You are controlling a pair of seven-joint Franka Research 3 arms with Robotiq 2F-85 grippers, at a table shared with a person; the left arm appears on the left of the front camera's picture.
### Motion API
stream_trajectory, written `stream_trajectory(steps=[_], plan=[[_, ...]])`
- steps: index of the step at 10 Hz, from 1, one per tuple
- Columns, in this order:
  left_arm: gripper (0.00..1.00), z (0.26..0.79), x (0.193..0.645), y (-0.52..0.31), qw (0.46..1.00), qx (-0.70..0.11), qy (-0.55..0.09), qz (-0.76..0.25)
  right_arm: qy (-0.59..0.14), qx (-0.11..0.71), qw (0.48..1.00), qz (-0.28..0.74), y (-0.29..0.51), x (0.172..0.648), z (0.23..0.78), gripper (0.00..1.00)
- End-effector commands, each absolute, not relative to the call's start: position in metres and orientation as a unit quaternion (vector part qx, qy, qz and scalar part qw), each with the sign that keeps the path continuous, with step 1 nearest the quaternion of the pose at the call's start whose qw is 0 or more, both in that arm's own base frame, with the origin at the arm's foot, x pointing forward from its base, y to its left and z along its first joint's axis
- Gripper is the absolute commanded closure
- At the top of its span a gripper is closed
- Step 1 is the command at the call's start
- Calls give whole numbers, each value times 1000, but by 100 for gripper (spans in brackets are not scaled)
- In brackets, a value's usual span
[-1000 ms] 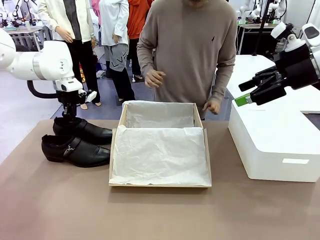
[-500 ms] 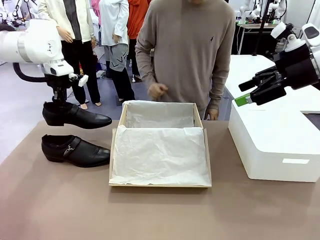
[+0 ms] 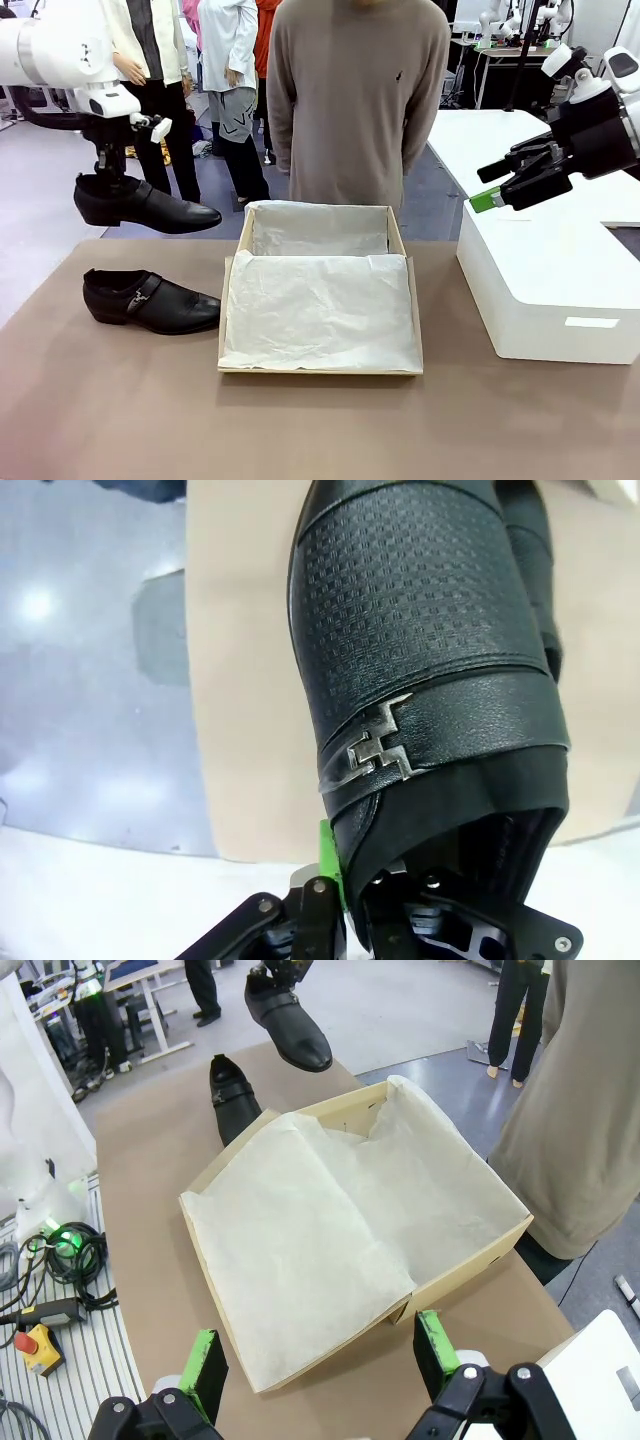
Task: Pack the shoes into the box.
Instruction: Place one shoe of the Shoes into the Shoes Box.
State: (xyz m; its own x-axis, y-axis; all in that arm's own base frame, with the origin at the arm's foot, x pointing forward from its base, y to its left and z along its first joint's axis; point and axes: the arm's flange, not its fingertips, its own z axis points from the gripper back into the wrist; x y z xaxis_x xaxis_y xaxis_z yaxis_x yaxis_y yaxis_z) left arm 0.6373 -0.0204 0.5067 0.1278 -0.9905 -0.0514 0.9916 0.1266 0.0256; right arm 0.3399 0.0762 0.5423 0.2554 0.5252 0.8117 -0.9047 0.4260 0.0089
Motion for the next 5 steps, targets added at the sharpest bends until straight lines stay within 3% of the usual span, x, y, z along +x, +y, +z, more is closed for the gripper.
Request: stream_trajectory(steps=[1, 5], plan=[[100, 523, 622, -47, 759, 12, 2, -651, -396, 252, 739, 483, 77, 344, 541, 0], [100, 552, 606, -114, 754, 8, 10, -657, -396, 252, 739, 483, 77, 344, 541, 0]])
